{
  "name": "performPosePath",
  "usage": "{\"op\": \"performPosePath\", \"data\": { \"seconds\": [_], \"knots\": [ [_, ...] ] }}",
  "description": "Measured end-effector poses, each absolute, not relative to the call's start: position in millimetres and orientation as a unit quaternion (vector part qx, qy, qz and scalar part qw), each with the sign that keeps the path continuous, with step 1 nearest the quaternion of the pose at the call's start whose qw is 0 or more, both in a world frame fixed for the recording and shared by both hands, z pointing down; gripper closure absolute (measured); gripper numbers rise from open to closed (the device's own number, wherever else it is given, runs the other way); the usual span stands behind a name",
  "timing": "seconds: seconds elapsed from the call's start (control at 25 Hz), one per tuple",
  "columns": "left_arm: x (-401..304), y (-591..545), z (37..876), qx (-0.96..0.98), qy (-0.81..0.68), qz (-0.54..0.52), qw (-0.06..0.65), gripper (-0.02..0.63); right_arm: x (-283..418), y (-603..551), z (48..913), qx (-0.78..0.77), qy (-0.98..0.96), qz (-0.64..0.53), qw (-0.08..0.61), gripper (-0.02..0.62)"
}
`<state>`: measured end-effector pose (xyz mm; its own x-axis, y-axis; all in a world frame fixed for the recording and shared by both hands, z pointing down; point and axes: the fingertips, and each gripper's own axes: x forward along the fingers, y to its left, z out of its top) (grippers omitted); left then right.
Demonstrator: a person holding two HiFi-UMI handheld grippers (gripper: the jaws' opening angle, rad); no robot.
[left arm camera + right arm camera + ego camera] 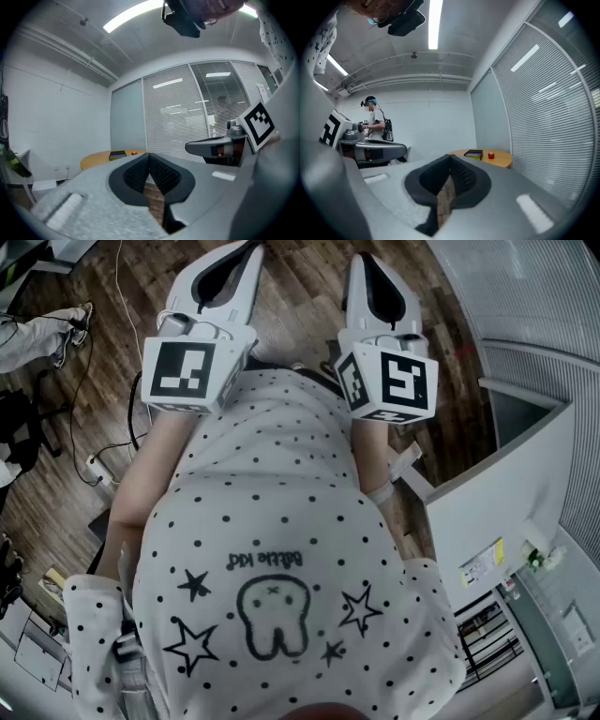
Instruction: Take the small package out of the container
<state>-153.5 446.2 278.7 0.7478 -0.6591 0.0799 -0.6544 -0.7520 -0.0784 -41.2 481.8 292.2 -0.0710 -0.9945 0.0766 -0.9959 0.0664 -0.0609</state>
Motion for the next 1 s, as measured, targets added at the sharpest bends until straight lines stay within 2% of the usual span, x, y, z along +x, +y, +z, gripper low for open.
{"op": "performPosePath", "data": {
  "seconds": [0.64, 1.0],
  "knots": [
    [-139.9, 441.6, 276.7, -0.932, 0.358, -0.046, 0.012, 0.603, -50.8, 490.4, 300.7, 0.649, -0.758, 0.049, 0.045, 0.591],
    [-134.4, 449.9, 297.8, -0.927, 0.370, -0.066, 0.002, 0.603, -24.7, 503.8, 323.2, 0.651, -0.755, 0.069, 0.039, 0.591]
  ]
}}
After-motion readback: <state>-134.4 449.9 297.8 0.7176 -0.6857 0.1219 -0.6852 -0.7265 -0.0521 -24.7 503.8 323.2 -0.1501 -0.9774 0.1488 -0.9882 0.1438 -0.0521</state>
